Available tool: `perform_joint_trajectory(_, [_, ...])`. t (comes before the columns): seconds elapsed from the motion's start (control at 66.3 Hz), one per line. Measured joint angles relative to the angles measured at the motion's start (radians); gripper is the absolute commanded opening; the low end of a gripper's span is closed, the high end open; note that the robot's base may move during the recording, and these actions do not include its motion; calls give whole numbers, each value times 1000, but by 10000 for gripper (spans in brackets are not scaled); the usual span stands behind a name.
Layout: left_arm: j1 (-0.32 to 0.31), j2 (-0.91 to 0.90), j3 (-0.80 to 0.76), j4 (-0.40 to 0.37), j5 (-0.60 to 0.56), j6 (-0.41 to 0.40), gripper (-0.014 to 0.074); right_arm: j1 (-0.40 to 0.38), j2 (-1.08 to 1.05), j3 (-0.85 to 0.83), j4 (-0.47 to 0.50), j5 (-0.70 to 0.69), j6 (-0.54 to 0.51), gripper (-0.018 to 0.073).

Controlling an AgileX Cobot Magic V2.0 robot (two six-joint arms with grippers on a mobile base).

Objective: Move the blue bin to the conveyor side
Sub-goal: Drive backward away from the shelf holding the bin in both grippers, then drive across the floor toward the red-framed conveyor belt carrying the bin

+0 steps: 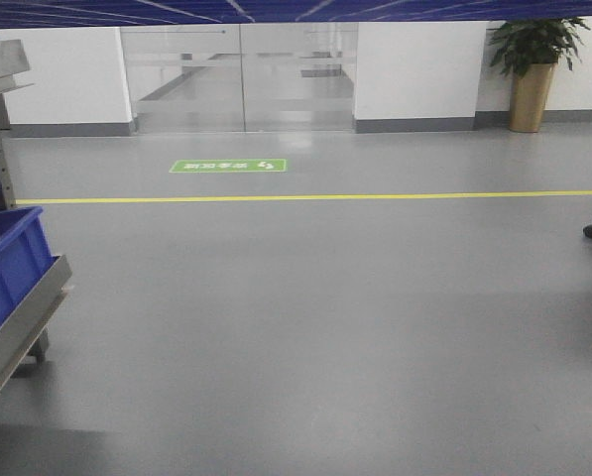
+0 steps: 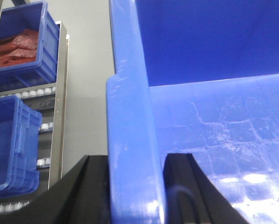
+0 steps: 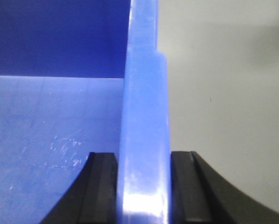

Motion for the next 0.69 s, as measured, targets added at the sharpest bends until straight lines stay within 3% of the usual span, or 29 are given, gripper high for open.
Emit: perform_joint_trajectory(0.694, [0,0,0,0,0,0,-16,0,0,0,0,0,0,-70])
